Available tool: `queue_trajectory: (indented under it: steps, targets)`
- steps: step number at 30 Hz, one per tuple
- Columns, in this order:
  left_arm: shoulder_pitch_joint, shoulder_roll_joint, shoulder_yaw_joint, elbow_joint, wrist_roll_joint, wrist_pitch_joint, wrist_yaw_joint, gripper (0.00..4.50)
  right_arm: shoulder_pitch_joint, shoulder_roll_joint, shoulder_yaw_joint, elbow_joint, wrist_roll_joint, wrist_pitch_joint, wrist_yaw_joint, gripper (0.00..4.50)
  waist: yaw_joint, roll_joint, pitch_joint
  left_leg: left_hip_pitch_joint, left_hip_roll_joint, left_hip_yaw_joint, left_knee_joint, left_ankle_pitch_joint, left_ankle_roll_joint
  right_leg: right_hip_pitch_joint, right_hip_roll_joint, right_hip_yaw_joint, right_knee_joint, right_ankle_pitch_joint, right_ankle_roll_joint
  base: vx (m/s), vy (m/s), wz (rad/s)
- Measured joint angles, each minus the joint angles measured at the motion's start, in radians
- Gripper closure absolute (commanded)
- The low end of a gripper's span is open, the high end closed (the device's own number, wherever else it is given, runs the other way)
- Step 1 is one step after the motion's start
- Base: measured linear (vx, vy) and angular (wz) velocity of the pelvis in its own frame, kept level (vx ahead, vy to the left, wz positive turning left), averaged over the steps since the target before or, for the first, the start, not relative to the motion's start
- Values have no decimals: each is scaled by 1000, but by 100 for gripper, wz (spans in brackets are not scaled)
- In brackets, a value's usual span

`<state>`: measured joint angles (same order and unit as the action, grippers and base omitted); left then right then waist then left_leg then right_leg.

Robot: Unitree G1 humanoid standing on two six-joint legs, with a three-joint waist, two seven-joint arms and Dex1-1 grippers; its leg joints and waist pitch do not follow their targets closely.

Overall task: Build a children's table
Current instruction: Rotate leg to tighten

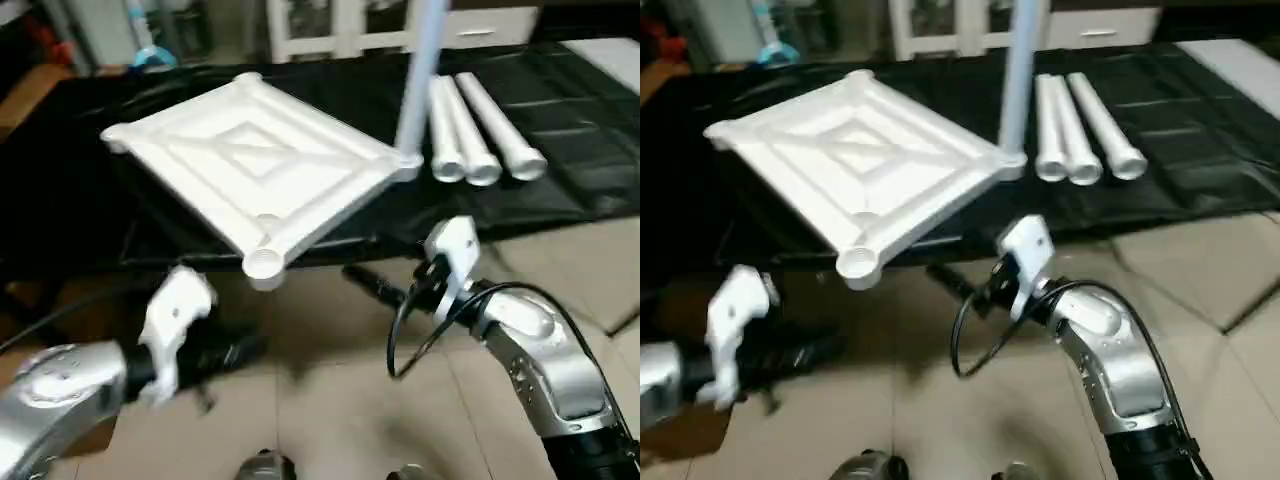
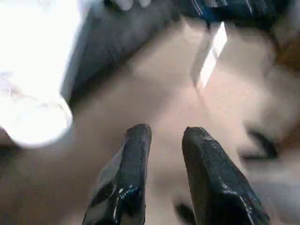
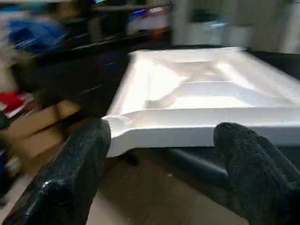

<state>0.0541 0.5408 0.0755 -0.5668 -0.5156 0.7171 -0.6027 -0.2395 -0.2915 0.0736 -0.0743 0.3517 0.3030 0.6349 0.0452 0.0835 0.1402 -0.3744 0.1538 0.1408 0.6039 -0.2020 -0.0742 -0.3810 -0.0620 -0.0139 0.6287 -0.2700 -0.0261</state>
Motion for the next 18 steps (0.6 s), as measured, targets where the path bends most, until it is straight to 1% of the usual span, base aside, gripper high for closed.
queue_trajectory:
  steps: [2,3,4,5,6,7,8,9,10,11,12,13,14,15,16,17,18]
  targets:
    - [12,-16,8,7,7,-21,38,310,10,4,-7,-4,0,2,-19,64,-16,1,1,1,0,-1,-12,0,0,0,0,-6,-22,-2,3,-63,63,-22]
    - [39,-19,7,6,14,-31,50,310,26,4,-8,-14,-1,2,-23,64,-29,3,2,1,1,-2,-18,0,0,1,-1,-10,-35,-2,3,-62,60,-26]
    - [65,-26,4,5,21,-37,56,310,46,4,-8,-30,-1,3,-25,64,-40,4,3,1,1,-2,-23,0,0,1,-6,-19,-44,-2,3,-62,60,-26]
    - [84,-38,1,6,29,-42,65,310,61,4,-8,-37,-1,5,-26,64,-47,5,4,1,1,-2,-28,0,0,2,-13,-30,-51,-2,3,-57,56,-21]
    - [97,-51,-7,6,35,-50,74,310,70,4,-7,-43,-5,11,-29,64,-53,6,6,2,1,0,-32,0,0,1,-16,-37,-55,-2,4,-79,32,-13]
    - [98,-54,-11,6,39,-54,77,310,73,5,-6,-43,-8,13,-31,64,-55,8,9,-1,1,2,-37,0,0,3,-16,-46,-51,-3,4,-79,32,-13]
    - [97,-59,-12,6,41,-59,83,310,76,6,-6,-43,-9,14,-35,64,-54,8,10,0,3,8,-45,0,0,5,-17,-50,-37,-13,5,-143,-24,4]
    - [80,-73,-13,6,50,-73,89,310,94,11,-11,-52,-9,15,-46,64,-22,-4,5,0,9,51,-55,1,2,9,-27,-33,70,-75,0,-51,-125,23]
    - [72,-92,-2,-1,55,-90,96,310,79,12,-11,-49,-10,18,-54,64,-5,-37,0,5,9,82,-29,4,3,1,-26,8,85,-84,39,-51,-125,23]
    - [91,-111,-3,-1,60,-97,104,310,64,14,-5,-48,-11,19,-60,64,13,-28,0,1,11,61,5,-16,9,-8,-23,11,91,-74,52,30,-121,14]
    - [116,-119,-11,8,61,-97,110,310,50,20,-6,-50,-11,17,-65,64,18,-5,0,8,-10,-26,63,-11,22,-2,-11,2,84,-72,53,0,0,0]
    - [113,-119,-13,14,61,-98,117,310,49,25,-6,-54,-12,15,-69,64,17,13,-2,32,-17,-53,61,-22,13,-6,-4,-2,82,-70,50,0,0,0]
    - [94,-121,-10,23,67,-108,132,310,53,33,-6,-52,-13,14,-76,64,15,16,-2,35,-22,-46,45,-27,10,-8,-3,6,73,-61,41,-83,-11,21]
    - [77,-129,-3,32,80,-120,155,310,61,40,2,-46,-16,15,-83,64,9,13,0,30,-18,-37,25,-23,12,-8,10,20,48,-40,19,-111,-11,23]
    - [67,-139,1,45,91,-135,177,310,63,43,4,-44,-22,15,-88,64,3,12,0,28,-14,-30,16,-23,12,-6,12,23,29,-21,6,-111,-11,23]
    - [60,-152,6,60,102,-144,197,310,61,45,4,-44,-24,14,-93,64,-3,12,-1,27,-12,-24,13,-23,12,-2,12,23,14,-2,3,-102,24,12]
    - [58,-156,10,72,110,-149,213,310,59,46,3,-45,-27,14,-97,64,-14,12,-1,26,-12,-20,13,-23,12,1,8,23,7,8,5,-69,51,-3]
